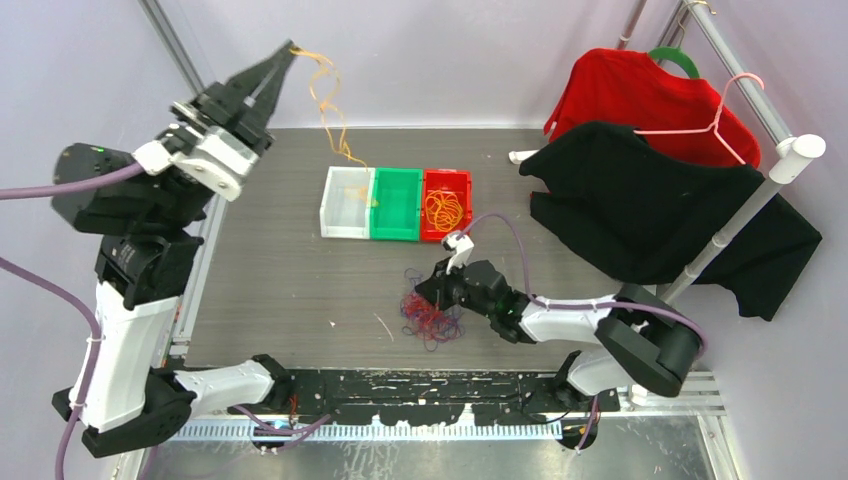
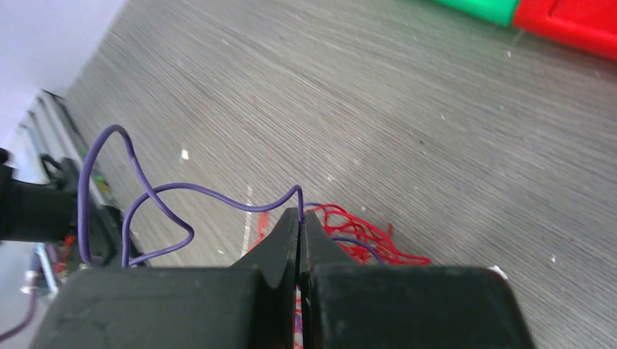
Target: Untangle the cables
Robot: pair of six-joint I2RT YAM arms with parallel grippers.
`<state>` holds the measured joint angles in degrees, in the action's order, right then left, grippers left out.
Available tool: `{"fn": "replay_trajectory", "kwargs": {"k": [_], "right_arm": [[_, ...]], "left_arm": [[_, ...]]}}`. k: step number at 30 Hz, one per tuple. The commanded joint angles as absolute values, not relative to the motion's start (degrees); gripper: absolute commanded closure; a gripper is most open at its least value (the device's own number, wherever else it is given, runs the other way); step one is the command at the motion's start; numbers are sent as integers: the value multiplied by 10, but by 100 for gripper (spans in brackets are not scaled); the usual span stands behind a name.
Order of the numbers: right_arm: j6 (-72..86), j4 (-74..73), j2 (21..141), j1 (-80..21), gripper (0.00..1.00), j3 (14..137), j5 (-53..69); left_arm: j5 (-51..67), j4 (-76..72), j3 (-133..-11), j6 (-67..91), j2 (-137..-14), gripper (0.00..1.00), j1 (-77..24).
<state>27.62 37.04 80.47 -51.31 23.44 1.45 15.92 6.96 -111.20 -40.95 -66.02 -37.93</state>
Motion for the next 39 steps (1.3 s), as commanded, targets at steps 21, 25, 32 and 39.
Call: {"fn": "replay_trajectory", "kwargs": {"k": [21, 25, 32, 39], "right_arm": [[369, 102, 404, -515, 34, 204, -262], [375, 32, 364, -515, 34, 221, -354], [365, -24, 358, -514, 34, 248, -424], [358, -34, 356, -514, 34, 247, -424]], "left_arm": [[122, 37, -903, -463, -814, 100, -392], [110, 25, -927, -482, -882, 100, -393], [105, 4, -975, -520, -980, 100, -392], [84, -11, -1073, -544, -1073, 100, -386]]}}
